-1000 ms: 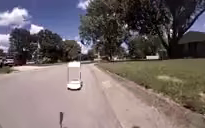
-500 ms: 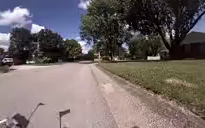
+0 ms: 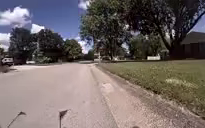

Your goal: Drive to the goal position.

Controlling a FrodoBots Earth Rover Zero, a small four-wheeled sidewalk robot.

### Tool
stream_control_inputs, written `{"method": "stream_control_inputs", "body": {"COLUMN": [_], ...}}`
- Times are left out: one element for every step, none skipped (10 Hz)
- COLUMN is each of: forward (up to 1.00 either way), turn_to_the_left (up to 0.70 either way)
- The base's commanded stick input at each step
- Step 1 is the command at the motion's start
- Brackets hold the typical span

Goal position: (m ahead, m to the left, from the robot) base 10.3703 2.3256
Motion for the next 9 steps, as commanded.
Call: {"method": "stream_control_inputs", "body": {"forward": [0.85,0.85,0.85,0.85,0.85,0.85,0.85,0.85,0.85], "turn_to_the_left": [0.0,0.16,0.32,0.34,0.34,0.19,0.05,0.0,0.0]}}
